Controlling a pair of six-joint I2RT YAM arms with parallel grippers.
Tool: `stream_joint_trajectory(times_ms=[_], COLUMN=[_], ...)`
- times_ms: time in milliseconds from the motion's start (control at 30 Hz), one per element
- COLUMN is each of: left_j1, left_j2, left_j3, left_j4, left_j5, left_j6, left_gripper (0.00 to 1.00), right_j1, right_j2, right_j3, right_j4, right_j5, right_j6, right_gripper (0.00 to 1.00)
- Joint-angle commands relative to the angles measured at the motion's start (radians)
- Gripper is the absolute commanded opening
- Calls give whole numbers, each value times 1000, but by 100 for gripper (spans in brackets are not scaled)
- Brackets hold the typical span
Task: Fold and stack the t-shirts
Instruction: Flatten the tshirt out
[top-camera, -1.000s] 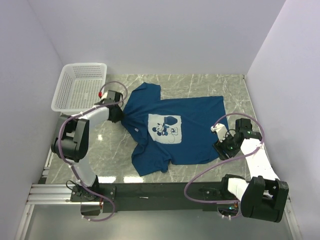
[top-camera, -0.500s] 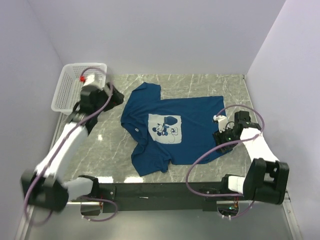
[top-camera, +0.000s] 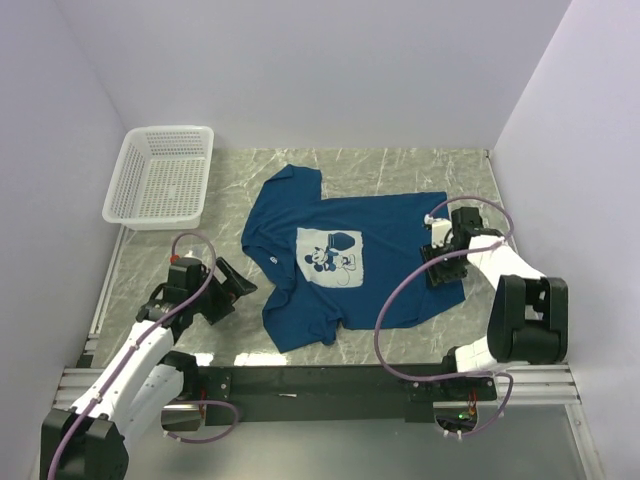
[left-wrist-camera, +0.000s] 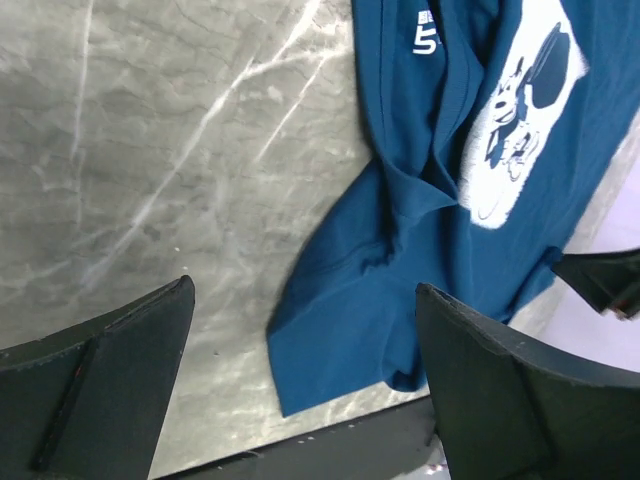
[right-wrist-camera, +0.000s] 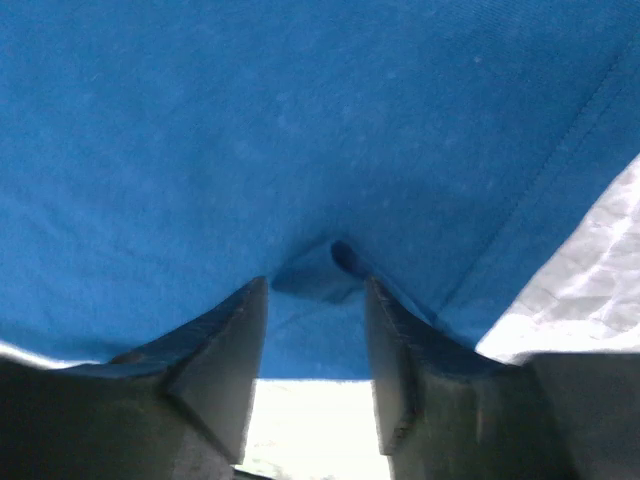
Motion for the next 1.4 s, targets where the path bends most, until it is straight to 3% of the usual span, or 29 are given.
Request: stream_joint_trajectory(times_ms=[0, 167, 300, 467, 700, 767, 933, 1067, 1167, 1200, 1300, 1367], left_j1=[0, 0, 1, 1, -2, -5, -100, -264, -288, -289, -292, -301], left_j2=[-2, 67, 67, 58, 74, 96, 125, 215, 320, 346, 456, 539], left_j3=[39, 79, 70, 73, 65, 63, 82, 143, 183, 183, 211, 228], left_j4=[1, -36, -24, -41, -148, -188, -232, -252, -229, -184, -133, -121], left_j5=[37, 23, 45, 118, 135, 134, 73, -82, -174, -185, -204, -175], left_j6=[-70, -41, -41, -34, -67, -78, -119, -178, -178, -163, -118, -89], left_gripper=[97, 96, 95, 94, 94, 93, 92, 91, 86, 73, 53, 48], right_j1=[10, 11, 11, 1, -69, -103, -247, -289, -293, -295, -293, -293], right_j2=[45, 25, -29, -142, -351, -408, -478, -488, -504, -511, -505, -485], right_j3=[45, 37, 33, 17, -169, -214, -303, -223, -173, -152, -138, -136], right_j4=[35, 16, -20, -90, -199, -202, -146, -203, -288, -300, -308, -288], right_j5=[52, 81, 83, 161, 336, 366, 388, 232, 69, -16, -126, -147], right_j6=[61, 57, 40, -21, -239, -268, -376, -415, -477, -488, -506, -506], right_gripper=[49, 33, 0, 0, 0, 6, 46, 65, 67, 68, 68, 68])
